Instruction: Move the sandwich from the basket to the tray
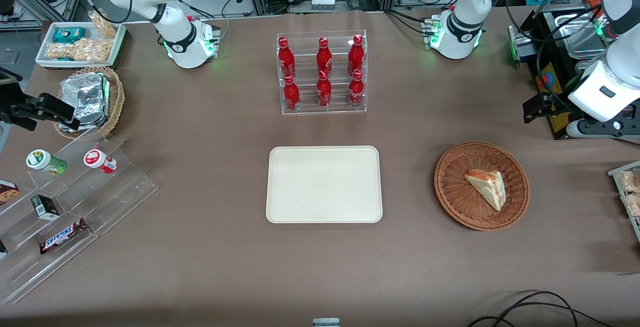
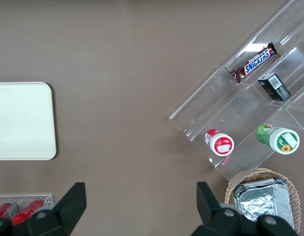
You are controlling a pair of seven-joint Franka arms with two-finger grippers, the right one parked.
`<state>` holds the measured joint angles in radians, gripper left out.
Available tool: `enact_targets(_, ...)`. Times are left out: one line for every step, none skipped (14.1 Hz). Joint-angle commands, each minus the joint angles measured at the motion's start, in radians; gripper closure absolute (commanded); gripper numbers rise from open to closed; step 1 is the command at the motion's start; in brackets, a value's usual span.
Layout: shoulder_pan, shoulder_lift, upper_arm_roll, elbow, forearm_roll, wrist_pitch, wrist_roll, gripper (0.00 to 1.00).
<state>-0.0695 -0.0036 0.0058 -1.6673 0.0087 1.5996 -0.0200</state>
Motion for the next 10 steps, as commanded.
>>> enact_targets(0.004,0.014,-0.001,0.026,-0.021,0.0,0.017,0.0)
enact_targets(0.004,0.014,-0.001,0.024,-0.023,-0.001,0.014,0.0)
enact_targets(0.004,0.014,-0.001,0.021,-0.023,-0.004,0.014,0.0)
enact_targets(0.004,0.014,0.0,0.02,-0.023,-0.007,0.012,0.0)
enact_targets(0.002,0.019,0.0,0.02,-0.023,-0.01,0.011,0.0)
enact_targets(0.002,0.02,-0.001,0.02,-0.023,-0.013,0.008,0.0)
enact_targets(0.002,0.025,-0.001,0.017,-0.023,-0.018,0.005,0.0)
enact_targets(0.002,0.04,-0.001,0.011,-0.021,-0.023,0.011,0.0)
enact_targets(0.001,0.059,-0.001,0.006,-0.016,-0.047,0.006,0.0)
enact_targets(0.0,0.071,-0.001,0.006,-0.013,-0.055,0.005,0.0)
